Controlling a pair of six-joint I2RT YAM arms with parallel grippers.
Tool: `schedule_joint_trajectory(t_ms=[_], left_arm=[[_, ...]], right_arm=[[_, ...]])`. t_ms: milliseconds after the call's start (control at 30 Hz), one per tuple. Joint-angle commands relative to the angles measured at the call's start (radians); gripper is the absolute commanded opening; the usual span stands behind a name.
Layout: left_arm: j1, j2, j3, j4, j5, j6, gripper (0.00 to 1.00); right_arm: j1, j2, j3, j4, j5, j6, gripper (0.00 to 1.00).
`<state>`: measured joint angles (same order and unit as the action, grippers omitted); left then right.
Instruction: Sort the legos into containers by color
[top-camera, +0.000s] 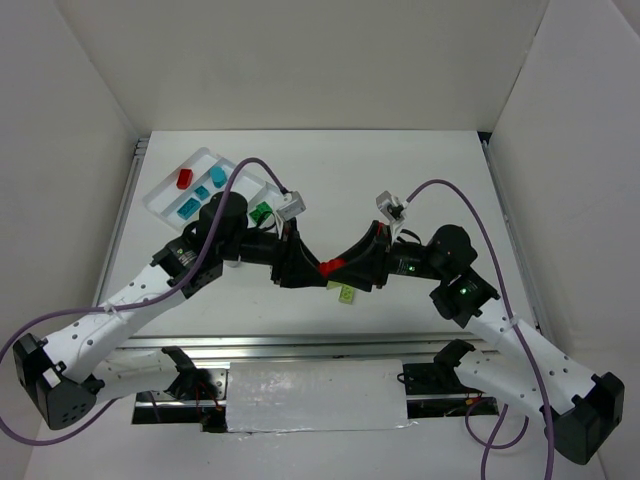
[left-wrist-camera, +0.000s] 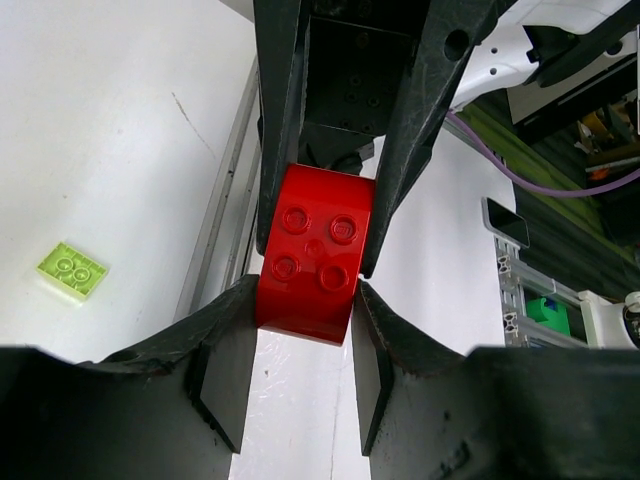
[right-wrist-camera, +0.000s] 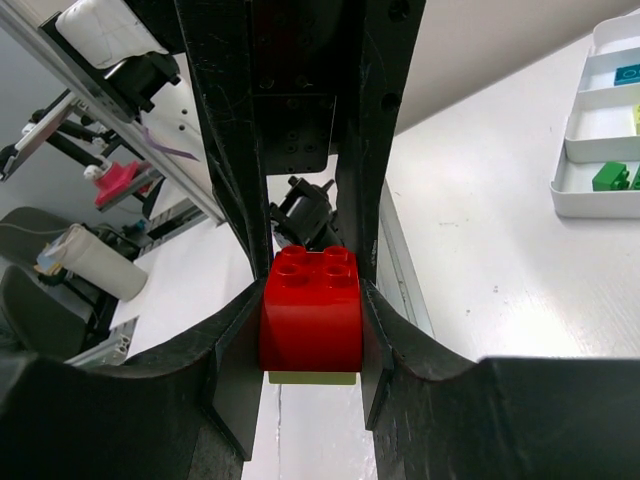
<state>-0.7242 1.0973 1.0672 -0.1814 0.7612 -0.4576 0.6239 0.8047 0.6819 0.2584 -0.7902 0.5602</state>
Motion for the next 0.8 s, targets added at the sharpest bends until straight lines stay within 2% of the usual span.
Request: schedule_joint_trajectory(t_ms=[0,33,67,100,133,300,400,500,533,600,700,733,767], left_arm=[[0.000,-0.020,0.027,0.048,0.027,0.007,0.29],[0.000,-0.020,0.025,0.051,0.032,0.007,0.24],[0.000,-0.022,0.022,0.063,0.038,0.007,0.16],[0.000,-0.024,0.022,0.066,0.046,0.005,0.01],[0.000,-0.025,0.023,0.068,0.046,0.005,0.00],[0.000,-0.040,0.014,0.088,0.033,0.000,0.00],[0.000,-0.043,0.013,0.089,0.032,0.002,0.00],[0.000,-0.042,0.013,0.091,0.030,-0.001,0.00],[0.000,-0.042,0.014,0.092,0.030,-0.001,0.00],[0.000,-0.043,0.013,0.097,0.030,-0.004,0.00],[0.000,-0.042,0.016,0.092,0.021,-0.004,0.00],[0.000,-0.042,0.019,0.091,0.015,-0.003,0.00],[0.000,-0.042,0.020,0.086,0.003,-0.003,0.00]], right_arm=[[-0.004,0.001,0.041,0.034,-0.041,-0.003,0.00],[-0.009,0.007,0.042,0.038,-0.059,-0.002,0.00],[-0.012,0.016,0.051,0.039,-0.105,0.000,0.15],[-0.015,0.025,0.056,0.042,-0.131,0.004,0.31],[-0.015,0.045,0.057,0.045,-0.151,0.015,0.57],[-0.021,0.056,0.047,0.088,-0.213,0.033,0.60],[-0.021,0.047,0.045,0.070,-0.207,0.018,0.58],[-0.024,0.039,0.039,0.070,-0.202,0.010,0.45],[-0.023,0.037,0.039,0.068,-0.202,0.007,0.37],[-0.023,0.037,0.033,0.070,-0.204,0.004,0.30],[-0.024,0.037,0.028,0.065,-0.202,0.001,0.11],[-0.024,0.036,0.027,0.059,-0.201,-0.005,0.00],[-0.024,0.036,0.027,0.055,-0.204,-0.009,0.00]])
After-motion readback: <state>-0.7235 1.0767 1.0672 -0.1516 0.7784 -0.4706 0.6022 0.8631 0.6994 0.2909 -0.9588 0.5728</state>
